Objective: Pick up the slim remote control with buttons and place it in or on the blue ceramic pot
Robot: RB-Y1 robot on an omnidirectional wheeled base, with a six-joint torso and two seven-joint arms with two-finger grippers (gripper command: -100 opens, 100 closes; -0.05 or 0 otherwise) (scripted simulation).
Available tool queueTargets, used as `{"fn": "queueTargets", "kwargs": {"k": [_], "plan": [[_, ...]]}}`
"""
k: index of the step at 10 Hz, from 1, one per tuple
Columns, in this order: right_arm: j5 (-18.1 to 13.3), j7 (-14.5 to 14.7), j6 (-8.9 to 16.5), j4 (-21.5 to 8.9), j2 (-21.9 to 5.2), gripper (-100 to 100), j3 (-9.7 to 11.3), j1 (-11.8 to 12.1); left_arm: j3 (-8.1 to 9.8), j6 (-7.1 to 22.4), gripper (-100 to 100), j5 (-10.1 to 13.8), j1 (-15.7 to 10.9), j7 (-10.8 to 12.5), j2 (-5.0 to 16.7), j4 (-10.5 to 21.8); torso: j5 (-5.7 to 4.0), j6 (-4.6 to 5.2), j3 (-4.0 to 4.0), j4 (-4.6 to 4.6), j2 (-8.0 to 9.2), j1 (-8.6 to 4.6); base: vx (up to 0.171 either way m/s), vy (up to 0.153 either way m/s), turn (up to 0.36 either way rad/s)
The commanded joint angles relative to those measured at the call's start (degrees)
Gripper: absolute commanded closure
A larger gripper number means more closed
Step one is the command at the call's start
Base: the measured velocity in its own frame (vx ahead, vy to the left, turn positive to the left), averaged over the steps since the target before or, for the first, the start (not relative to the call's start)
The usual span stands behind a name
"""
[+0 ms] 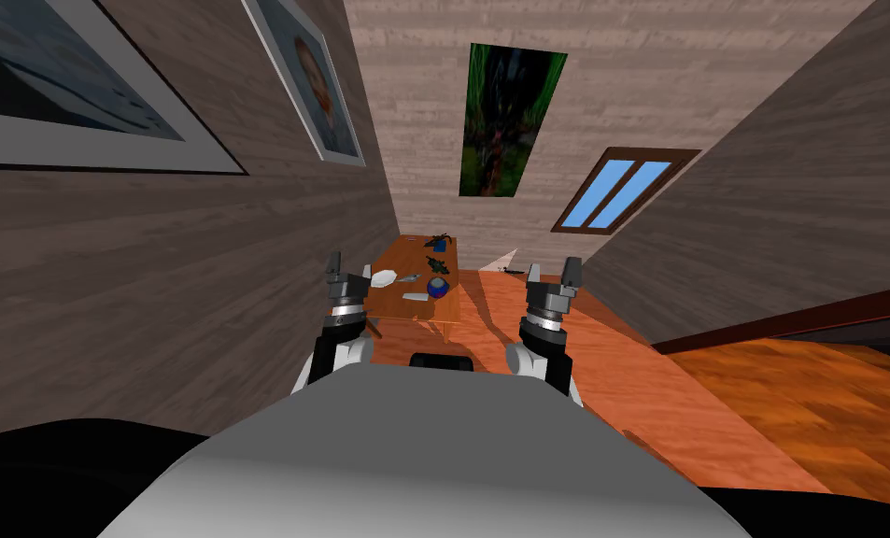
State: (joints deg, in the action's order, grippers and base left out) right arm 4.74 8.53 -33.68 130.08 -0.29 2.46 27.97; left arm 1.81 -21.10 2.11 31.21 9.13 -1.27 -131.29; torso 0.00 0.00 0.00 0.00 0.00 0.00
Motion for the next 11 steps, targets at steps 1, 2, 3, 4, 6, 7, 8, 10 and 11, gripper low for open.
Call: {"fn": "queueTargets", "kwargs": {"k": [1, 2, 3, 4, 6, 7, 8, 10, 11], "plan": [[0.0, 0.0, 0.0, 0.0, 0.0, 0, 0.0, 0.0, 0.36, 0.5, -100, 0.08, -0.37, 0.08, 1.97, 0.54, 0.0, 0.0, 0.0, 0.0, 0.0, 0.0, -0.018, 0.028, -0.059], [0.0, 0.0, 0.0, 0.0, 0.0, 0, 0.0, 0.0, 0.73, 1.04, -100, 0.17, -0.75, 0.17, 3.44, 1.11, 0.02, 0.01, 0.03, 0.01, 0.05, 0.11, -0.041, 0.072, -0.118], [0.0, 0.0, 0.0, 0.0, -0.01, 0, 0.0, -0.01, 1.19, 1.76, -100, 0.31, -1.24, 0.28, 4.97, 1.87, 0.05, 0.01, 0.07, 0.03, 0.13, 0.27, -0.063, 0.099, -0.107], [0.0, 0.0, 0.0, 0.0, -0.01, 0, -0.01, -0.01, 1.76, 2.67, -100, 0.48, -1.83, 0.41, 6.49, 2.83, 0.08, 0.01, 0.12, 0.04, 0.21, 0.39, -0.086, 0.125, -0.158], [0.0, 0.0, 0.0, 0.0, -0.02, 0, -0.01, -0.01, 3.14, 5.03, -100, 0.97, -3.31, 0.76, 9.38, 5.33, 0.15, 0.01, 0.2, 0.08, 0.36, 0.69, -0.113, 0.184, -0.189], [0.0, 0.0, 0.0, -0.01, -0.02, 0, -0.01, -0.02, 3.94, 6.47, -100, 1.29, -4.18, 0.96, 10.75, 6.85, 0.17, 0.01, 0.25, 0.09, 0.44, 0.77, -0.132, 0.171, -0.258], [0.0, 0.0, 0.01, -0.01, -0.02, 0, -0.01, -0.02, 3.94, 6.47, -100, 1.29, -4.18, 0.96, 10.75, 6.85, 0.17, 0.02, 0.27, 0.11, 0.46, 0.73, -0.073, 0.114, -0.072], [0.0, 0.0, 0.0, 0.0, -0.01, 0, -0.01, -0.01, 5.72, 9.83, -100, 2.07, -6.18, 1.42, 13.35, 10.42, 0.11, 0.01, 0.12, 0.05, 0.19, 0.45, -0.071, 0.115, -0.215], [0.0, 0.0, 0.0, 0.0, -0.02, 0, -0.01, -0.01, 6.69, 11.73, -100, 2.53, -7.3, 1.68, 14.59, 12.06, 0.13, 0.03, 0.14, 0.05, 0.24, 0.57, -0.116, 0.163, -0.333]]}}
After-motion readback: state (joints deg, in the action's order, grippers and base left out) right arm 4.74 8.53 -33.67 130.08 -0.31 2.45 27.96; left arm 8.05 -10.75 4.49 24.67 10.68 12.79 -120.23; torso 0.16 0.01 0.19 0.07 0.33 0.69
